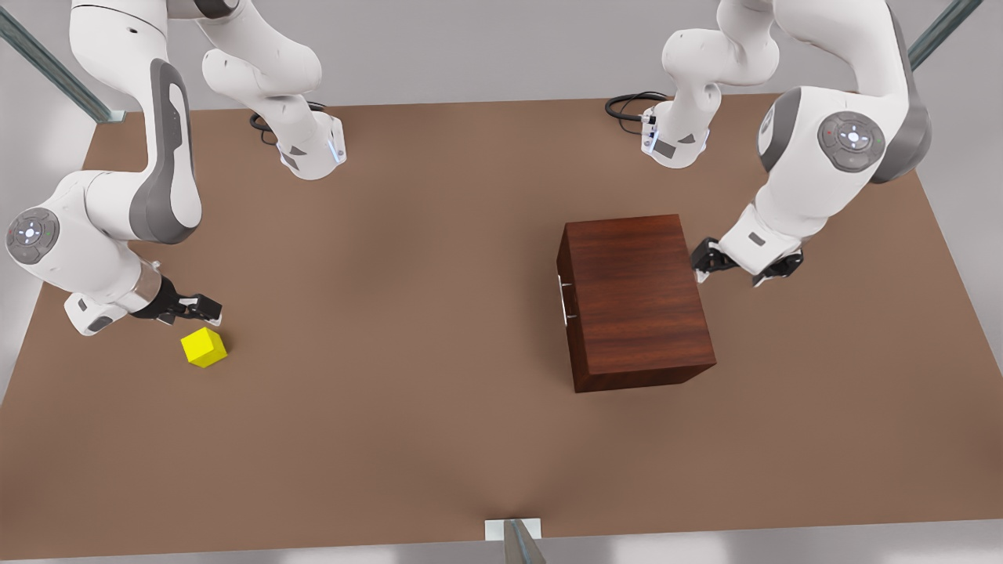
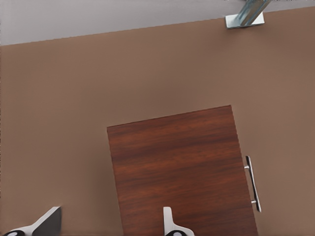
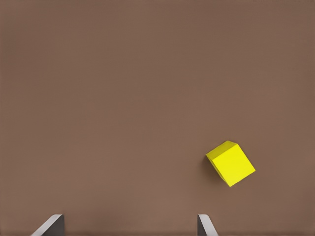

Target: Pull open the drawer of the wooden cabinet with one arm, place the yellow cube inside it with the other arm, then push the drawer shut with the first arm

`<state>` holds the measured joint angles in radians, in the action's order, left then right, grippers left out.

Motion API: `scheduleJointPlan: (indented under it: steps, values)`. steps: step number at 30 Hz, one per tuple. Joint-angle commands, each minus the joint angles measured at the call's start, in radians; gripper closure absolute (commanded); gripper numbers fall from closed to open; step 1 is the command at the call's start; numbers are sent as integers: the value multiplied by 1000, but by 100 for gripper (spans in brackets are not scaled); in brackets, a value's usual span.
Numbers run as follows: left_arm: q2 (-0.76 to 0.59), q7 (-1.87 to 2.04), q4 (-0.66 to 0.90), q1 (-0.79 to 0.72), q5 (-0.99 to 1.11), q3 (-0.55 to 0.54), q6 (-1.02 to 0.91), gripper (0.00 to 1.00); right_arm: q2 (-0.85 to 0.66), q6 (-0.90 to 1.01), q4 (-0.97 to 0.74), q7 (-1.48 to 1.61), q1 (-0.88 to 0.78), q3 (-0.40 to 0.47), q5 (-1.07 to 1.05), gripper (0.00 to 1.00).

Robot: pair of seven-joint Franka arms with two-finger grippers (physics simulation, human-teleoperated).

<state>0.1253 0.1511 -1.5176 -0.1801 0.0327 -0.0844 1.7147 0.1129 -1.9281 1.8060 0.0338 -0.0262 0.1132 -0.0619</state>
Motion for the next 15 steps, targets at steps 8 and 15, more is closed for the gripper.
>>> scheduleJointPlan:
  steps: [8,15]
  values:
    - [218,524,250,-337,-10,-15,-83,0,79,81,-57,-468,60,16,-10,0]
    - [477,987,386,-530,79,-15,-30,0,172,-138,9,-592,173,16,-70,0]
